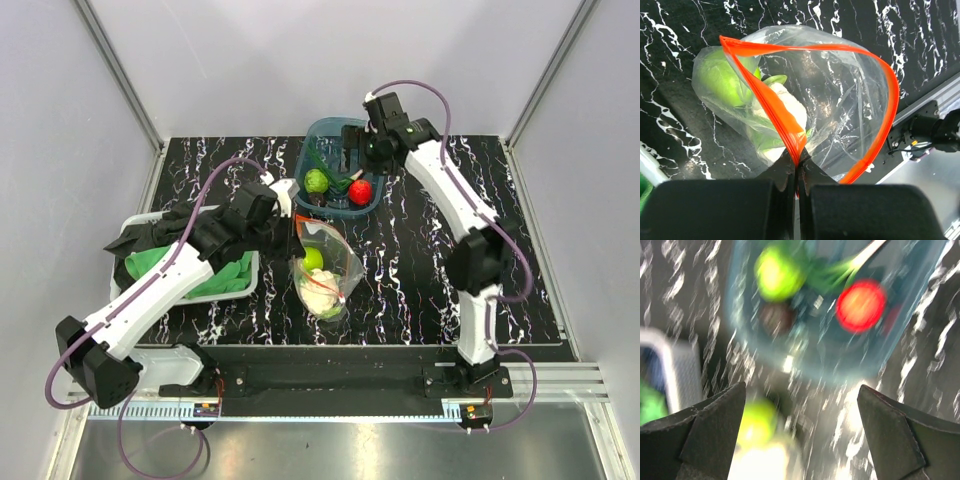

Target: Open the zip-top bag and remove the fake food

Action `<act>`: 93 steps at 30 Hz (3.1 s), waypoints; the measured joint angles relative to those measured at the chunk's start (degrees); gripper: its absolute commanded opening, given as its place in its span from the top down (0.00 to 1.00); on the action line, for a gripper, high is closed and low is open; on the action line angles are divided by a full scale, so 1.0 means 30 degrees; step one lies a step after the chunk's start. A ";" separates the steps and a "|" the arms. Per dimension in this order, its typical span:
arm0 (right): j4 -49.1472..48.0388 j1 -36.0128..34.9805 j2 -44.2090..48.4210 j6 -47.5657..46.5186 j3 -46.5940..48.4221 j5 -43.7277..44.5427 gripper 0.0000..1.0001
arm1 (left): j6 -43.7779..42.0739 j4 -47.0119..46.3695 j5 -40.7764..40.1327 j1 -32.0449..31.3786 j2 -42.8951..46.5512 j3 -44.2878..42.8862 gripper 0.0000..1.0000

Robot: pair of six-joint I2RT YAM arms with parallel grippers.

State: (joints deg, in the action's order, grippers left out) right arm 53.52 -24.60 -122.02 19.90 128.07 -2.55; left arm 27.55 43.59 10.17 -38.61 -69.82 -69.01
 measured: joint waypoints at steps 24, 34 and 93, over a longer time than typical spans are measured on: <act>-0.1027 -0.4605 1.0972 0.0954 -1.0805 -0.6492 0.36 | 0.3861 -0.3745 0.1909 0.0015 -0.1268 0.0342 1.00; -0.1428 -0.4605 1.0316 0.1523 -1.2866 -0.6156 0.69 | 0.4503 -0.4328 0.2251 0.0036 -0.1100 0.0823 1.00; -0.2586 -0.4561 1.0091 0.1107 -0.9981 -0.7796 1.00 | 0.3665 -0.4648 0.2739 0.0153 -0.0452 0.1450 1.00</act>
State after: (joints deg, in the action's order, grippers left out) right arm 45.76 -38.28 -91.74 23.22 98.13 -25.93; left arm 38.54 29.65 18.39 -38.15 -71.18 -64.66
